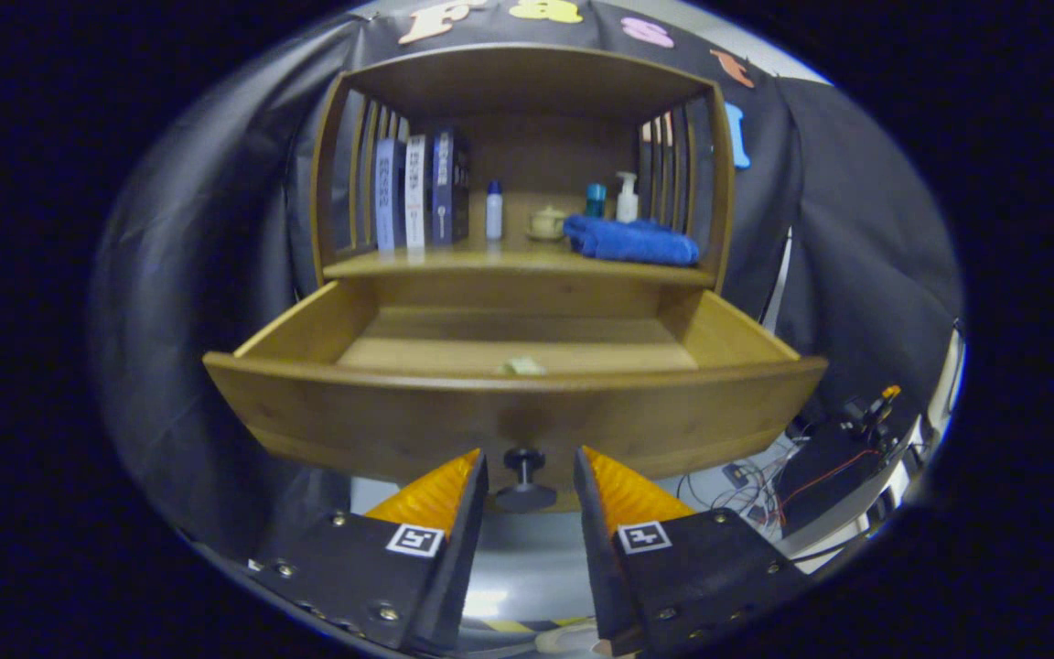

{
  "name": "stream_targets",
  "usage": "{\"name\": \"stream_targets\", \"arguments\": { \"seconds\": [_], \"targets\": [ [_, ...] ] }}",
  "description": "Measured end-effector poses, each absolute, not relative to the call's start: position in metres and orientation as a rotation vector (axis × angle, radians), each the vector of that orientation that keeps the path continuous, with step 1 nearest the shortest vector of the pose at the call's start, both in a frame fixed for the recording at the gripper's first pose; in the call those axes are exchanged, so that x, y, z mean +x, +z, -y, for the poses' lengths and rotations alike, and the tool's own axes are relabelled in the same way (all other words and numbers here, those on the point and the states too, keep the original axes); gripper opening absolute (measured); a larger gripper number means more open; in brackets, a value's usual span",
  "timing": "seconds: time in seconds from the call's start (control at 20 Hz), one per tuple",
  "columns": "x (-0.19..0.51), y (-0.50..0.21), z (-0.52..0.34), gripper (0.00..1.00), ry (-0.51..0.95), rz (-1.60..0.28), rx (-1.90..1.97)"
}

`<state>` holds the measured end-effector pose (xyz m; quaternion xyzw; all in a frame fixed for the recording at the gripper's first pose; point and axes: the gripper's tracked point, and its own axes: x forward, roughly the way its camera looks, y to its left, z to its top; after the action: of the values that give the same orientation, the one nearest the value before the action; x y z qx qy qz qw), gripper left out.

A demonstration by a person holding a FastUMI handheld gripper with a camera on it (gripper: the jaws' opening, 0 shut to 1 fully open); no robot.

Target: Pull open the drawer, take out the items inside it, and place them on the countertop above the cabinet.

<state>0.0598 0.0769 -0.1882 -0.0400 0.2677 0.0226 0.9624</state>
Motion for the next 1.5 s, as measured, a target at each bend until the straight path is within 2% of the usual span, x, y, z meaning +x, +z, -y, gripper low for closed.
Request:
{"name": "stream_targets", "arguments": {
  "seconds": [0.2, 0.6, 0.8, 1.1, 1.15, 1.25, 1.3, 1.35, 1.5],
  "targets": [
    [0.113, -0.160, -0.093, 0.55, 0.136, -0.497, -0.078],
    [0.179, -0.234, -0.108, 0.55, 0.297, -0.885, -0.196],
    [0.180, -0.265, -0.101, 0.55, 0.295, -1.022, -0.198],
    [0.187, -0.276, -0.102, 0.55, 0.288, -1.067, -0.144],
    [0.185, -0.277, -0.100, 0.52, 0.296, -1.062, -0.130],
    [0.187, -0.277, -0.096, 0.31, 0.266, -1.049, -0.135],
    [0.189, -0.276, -0.097, 0.30, 0.265, -1.031, -0.131],
    [0.186, -0.273, -0.095, 0.15, 0.262, -1.026, -0.135],
    [0.191, -0.259, -0.100, 0.15, 0.244, -0.961, -0.096]
  ]
}}
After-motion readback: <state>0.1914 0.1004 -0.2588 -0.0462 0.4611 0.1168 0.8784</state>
